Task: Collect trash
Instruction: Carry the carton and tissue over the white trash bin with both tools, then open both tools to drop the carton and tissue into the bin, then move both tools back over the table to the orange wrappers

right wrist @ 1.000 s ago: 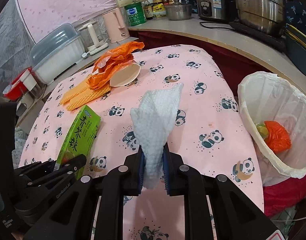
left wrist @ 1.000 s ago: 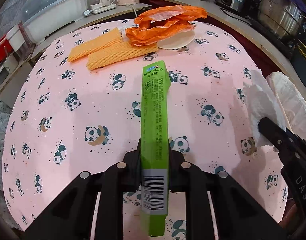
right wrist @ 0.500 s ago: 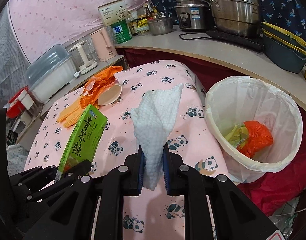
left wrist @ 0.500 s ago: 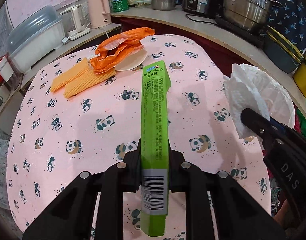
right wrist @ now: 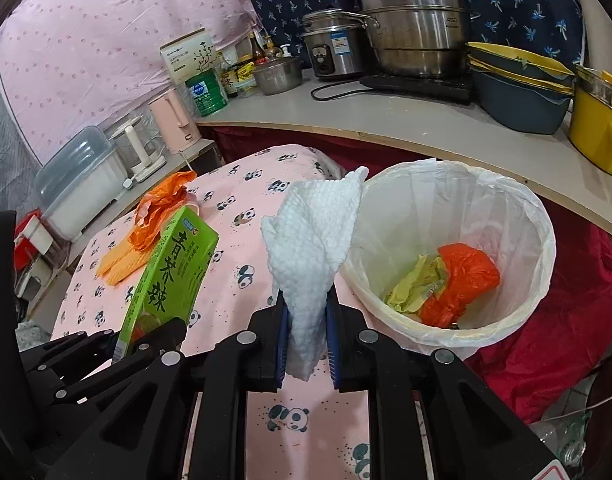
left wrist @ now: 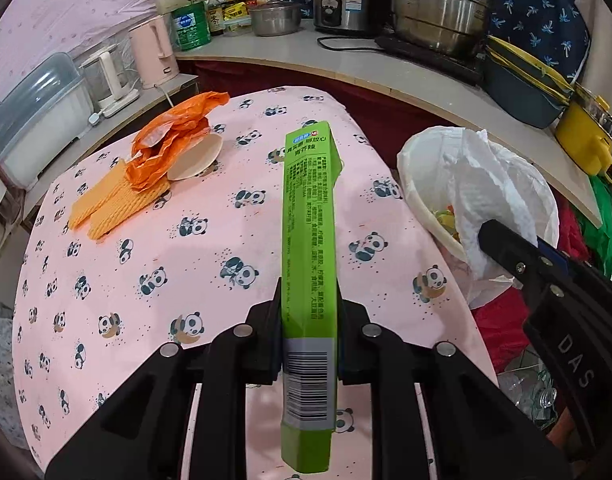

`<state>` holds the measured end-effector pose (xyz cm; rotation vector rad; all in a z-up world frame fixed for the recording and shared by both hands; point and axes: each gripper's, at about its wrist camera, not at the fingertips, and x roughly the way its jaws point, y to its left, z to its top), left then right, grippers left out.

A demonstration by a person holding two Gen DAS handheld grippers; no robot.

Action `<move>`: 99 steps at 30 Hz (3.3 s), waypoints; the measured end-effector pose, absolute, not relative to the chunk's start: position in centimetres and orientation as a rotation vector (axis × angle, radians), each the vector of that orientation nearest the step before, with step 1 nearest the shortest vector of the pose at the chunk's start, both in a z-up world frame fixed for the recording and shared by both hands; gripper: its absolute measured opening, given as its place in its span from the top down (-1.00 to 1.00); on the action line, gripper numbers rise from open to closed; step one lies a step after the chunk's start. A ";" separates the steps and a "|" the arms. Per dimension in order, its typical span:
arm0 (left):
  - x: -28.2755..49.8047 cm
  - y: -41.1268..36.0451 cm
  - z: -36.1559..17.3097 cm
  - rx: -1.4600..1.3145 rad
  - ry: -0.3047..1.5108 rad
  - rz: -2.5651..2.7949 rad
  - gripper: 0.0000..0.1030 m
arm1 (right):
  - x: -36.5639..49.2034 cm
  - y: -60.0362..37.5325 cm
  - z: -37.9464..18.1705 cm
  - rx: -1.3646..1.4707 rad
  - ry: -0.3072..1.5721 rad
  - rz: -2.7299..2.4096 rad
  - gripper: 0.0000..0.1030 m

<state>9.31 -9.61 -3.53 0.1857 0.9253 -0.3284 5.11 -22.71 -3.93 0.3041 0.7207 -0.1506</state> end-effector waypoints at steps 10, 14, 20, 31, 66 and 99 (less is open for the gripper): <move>9.0 -14.7 -3.0 0.244 0.909 -0.419 0.65 | 3.1 -27.4 -3.6 0.356 0.689 -0.242 0.70; 9.1 -16.7 -3.3 0.272 0.916 -0.465 0.65 | 2.5 -29.3 -3.7 0.382 0.680 -0.281 0.70; 9.5 -19.9 -3.3 0.308 0.902 -0.547 0.64 | 1.8 -32.2 -4.2 0.422 0.671 -0.339 0.70; 11.1 -24.7 -3.7 0.357 0.877 -0.645 0.64 | 1.9 -35.2 -5.1 0.463 0.672 -0.400 0.70; 15.1 -21.6 -3.4 0.283 0.837 -0.521 -0.30 | 7.5 -35.0 -5.2 0.414 0.682 -0.393 0.32; 15.8 -7.4 -1.6 0.112 0.824 -0.277 -0.49 | 10.2 -22.7 -1.1 0.281 0.664 -0.189 0.13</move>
